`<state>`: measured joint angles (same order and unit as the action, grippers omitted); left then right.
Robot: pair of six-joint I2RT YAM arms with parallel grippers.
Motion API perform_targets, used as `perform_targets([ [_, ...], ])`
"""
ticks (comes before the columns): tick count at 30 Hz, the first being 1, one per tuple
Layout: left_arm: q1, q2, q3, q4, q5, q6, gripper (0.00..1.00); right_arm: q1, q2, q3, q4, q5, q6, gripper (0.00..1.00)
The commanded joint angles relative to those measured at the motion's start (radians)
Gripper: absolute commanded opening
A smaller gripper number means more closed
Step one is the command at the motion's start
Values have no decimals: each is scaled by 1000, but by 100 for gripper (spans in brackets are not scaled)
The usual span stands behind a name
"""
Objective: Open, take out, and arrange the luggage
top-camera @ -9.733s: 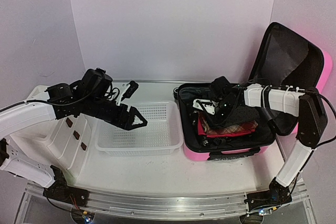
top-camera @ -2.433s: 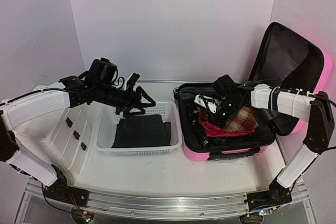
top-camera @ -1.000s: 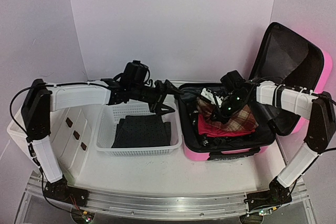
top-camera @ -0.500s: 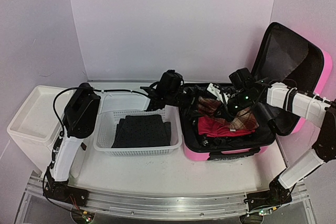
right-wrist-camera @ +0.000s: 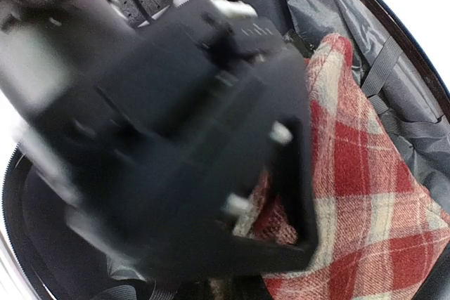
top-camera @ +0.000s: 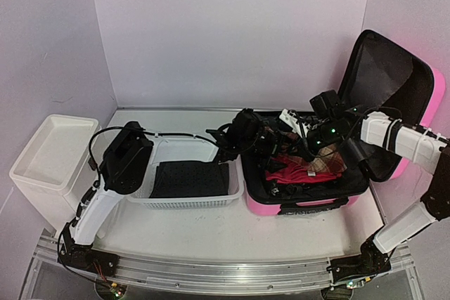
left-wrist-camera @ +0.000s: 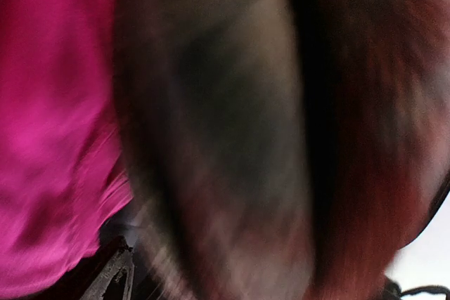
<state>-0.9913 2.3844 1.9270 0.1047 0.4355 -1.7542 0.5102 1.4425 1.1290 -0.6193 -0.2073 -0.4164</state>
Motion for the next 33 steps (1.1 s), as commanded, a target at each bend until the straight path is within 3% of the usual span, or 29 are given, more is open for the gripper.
perform_targets([
  [1, 10, 94, 149, 35, -14, -17, 76, 7, -64, 0, 64, -60, 17, 0],
  [8, 26, 141, 154, 35, -94, 57, 52, 7, -109, -21, 62, -78, 40, 0],
  [16, 51, 176, 302, 35, -101, 317, 8, 7, -174, -61, 33, -70, 94, 0],
  [17, 51, 155, 291, 35, -108, 378, 2, 7, -190, -65, 24, -60, 111, 6],
  [18, 50, 134, 278, 35, -116, 421, 0, 7, -206, -66, 5, -45, 133, 19],
  [20, 44, 91, 254, 34, -120, 502, 0, 7, -244, -60, -34, 12, 210, 32],
  [22, 37, 38, 221, 31, -114, 573, 0, 7, -287, -49, -81, 104, 284, 51],
  [26, 20, -117, 89, 22, -119, 686, 0, 7, -383, -26, -193, 310, 407, 74],
  [29, 11, -236, -32, -1, -127, 757, 0, 8, -441, 1, -252, 357, 458, 79],
  [33, 13, -364, -188, -43, -108, 820, 0, 7, -471, 38, -298, 360, 463, 80],
])
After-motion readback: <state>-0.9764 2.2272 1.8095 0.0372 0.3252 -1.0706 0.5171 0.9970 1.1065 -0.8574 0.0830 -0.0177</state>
